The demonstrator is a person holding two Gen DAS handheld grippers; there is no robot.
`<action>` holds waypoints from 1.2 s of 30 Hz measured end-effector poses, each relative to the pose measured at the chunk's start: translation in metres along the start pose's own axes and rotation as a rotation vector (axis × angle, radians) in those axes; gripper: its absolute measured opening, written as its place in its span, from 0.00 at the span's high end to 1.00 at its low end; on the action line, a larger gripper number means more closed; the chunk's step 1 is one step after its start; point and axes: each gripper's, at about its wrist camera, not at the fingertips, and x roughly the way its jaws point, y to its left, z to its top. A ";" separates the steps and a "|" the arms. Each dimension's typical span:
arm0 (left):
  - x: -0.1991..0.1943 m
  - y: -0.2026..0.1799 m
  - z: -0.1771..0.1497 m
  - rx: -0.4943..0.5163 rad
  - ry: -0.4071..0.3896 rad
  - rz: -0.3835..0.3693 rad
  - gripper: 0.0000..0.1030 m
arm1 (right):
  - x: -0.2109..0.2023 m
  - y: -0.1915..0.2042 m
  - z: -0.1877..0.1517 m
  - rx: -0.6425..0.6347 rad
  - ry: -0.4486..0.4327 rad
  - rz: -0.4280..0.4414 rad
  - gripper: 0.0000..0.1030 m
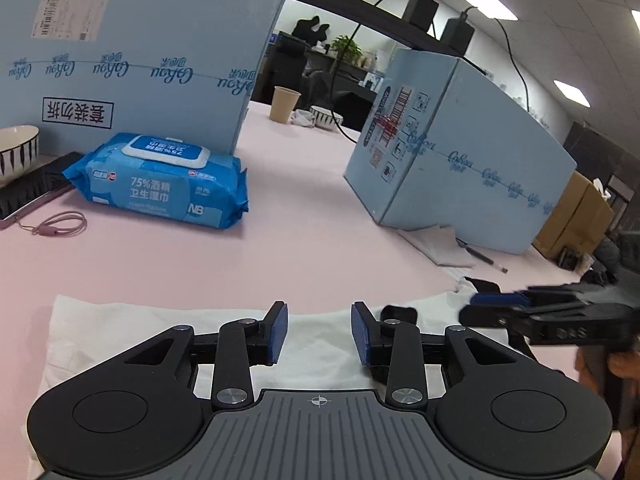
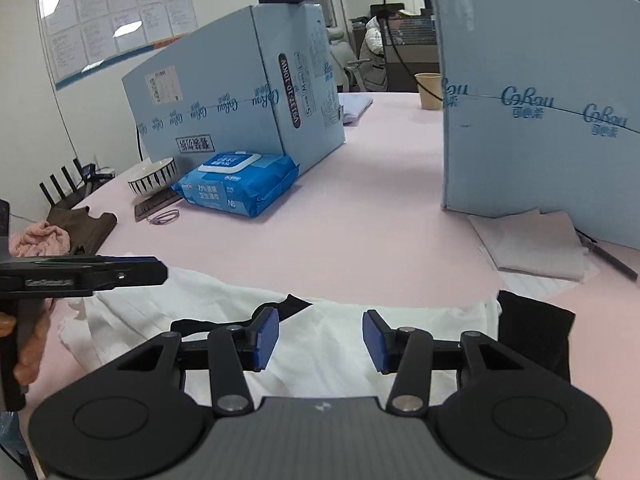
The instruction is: Fold clothes
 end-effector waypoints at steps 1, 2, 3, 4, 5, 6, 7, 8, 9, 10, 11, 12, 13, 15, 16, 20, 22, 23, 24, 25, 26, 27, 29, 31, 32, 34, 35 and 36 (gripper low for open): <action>-0.012 0.005 -0.006 -0.005 0.006 -0.032 0.67 | 0.006 0.002 0.002 -0.020 0.012 -0.009 0.52; -0.023 0.009 -0.012 -0.011 0.009 -0.054 0.67 | 0.012 0.003 0.003 -0.040 0.024 -0.017 0.52; -0.035 0.013 -0.019 -0.017 0.012 -0.075 0.67 | 0.017 0.005 0.004 -0.058 0.038 -0.016 0.50; -0.046 0.018 -0.027 -0.022 0.020 -0.092 0.67 | 0.022 0.007 0.004 -0.075 0.059 -0.001 0.49; -0.052 0.021 -0.033 -0.023 0.029 -0.102 0.66 | 0.024 0.009 0.004 -0.082 0.069 0.006 0.49; -0.060 0.024 -0.039 -0.023 0.042 -0.107 0.66 | 0.027 0.011 0.003 -0.097 0.083 0.011 0.49; -0.066 0.027 -0.048 -0.022 0.056 -0.096 0.66 | 0.029 0.013 0.002 -0.114 0.098 0.017 0.52; -0.068 0.030 -0.053 -0.020 0.064 -0.075 0.66 | 0.033 0.015 0.000 -0.133 0.115 0.008 0.55; -0.069 0.032 -0.057 -0.017 0.072 -0.053 0.66 | 0.035 0.016 -0.001 -0.138 0.129 0.007 0.68; -0.068 0.036 -0.060 -0.027 0.077 -0.030 0.66 | 0.038 0.017 -0.002 -0.139 0.141 0.007 0.80; -0.067 0.039 -0.062 -0.040 0.080 -0.019 0.66 | 0.039 0.016 -0.003 -0.128 0.143 0.008 0.84; -0.064 0.046 -0.063 -0.076 0.085 0.001 0.66 | 0.039 0.015 -0.004 -0.117 0.134 -0.001 0.88; -0.061 0.050 -0.063 -0.100 0.087 0.017 0.66 | 0.038 0.013 -0.003 -0.102 0.121 -0.005 0.92; -0.057 0.058 -0.064 -0.141 0.088 0.037 0.66 | 0.034 0.002 -0.002 -0.035 0.093 0.004 0.94; -0.056 0.061 -0.064 -0.160 0.088 0.041 0.66 | 0.033 -0.001 0.000 -0.022 0.086 0.002 0.95; -0.057 0.064 -0.065 -0.172 0.098 0.046 0.66 | 0.029 -0.016 0.006 0.049 0.028 -0.030 0.96; -0.059 0.061 -0.065 -0.143 0.109 0.064 0.66 | 0.032 -0.019 0.008 0.061 0.036 -0.017 0.96; -0.060 0.060 -0.066 -0.139 0.113 0.070 0.66 | 0.034 -0.020 0.008 0.063 0.045 -0.007 0.96; -0.062 0.059 -0.066 -0.131 0.124 0.076 0.66 | 0.039 -0.019 0.006 0.051 0.073 -0.021 0.96; -0.064 0.059 -0.066 -0.127 0.133 0.082 0.67 | 0.043 -0.018 0.004 0.037 0.090 -0.036 0.93; -0.066 0.060 -0.066 -0.127 0.140 0.086 0.66 | 0.045 -0.016 0.001 0.017 0.100 -0.058 0.93; -0.070 0.062 -0.067 -0.131 0.150 0.092 0.66 | 0.044 -0.016 0.000 0.012 0.099 -0.066 0.87; -0.078 0.065 -0.067 -0.136 0.163 0.118 0.66 | 0.036 -0.018 0.001 0.027 0.090 -0.119 0.70; -0.087 0.065 -0.066 -0.120 0.153 0.169 0.66 | 0.026 -0.016 0.000 0.024 0.065 -0.155 0.57; -0.093 0.063 -0.064 -0.095 0.119 0.175 0.66 | 0.017 -0.015 -0.001 0.021 0.042 -0.179 0.57; -0.101 0.058 -0.059 -0.066 0.047 0.121 0.66 | -0.006 -0.007 -0.006 0.063 -0.012 -0.098 0.57; -0.100 0.055 -0.056 -0.065 0.031 0.095 0.65 | -0.015 -0.003 -0.008 0.089 -0.026 -0.026 0.57; -0.095 0.052 -0.052 -0.060 0.026 0.078 0.65 | -0.021 0.004 -0.012 0.099 -0.024 0.044 0.57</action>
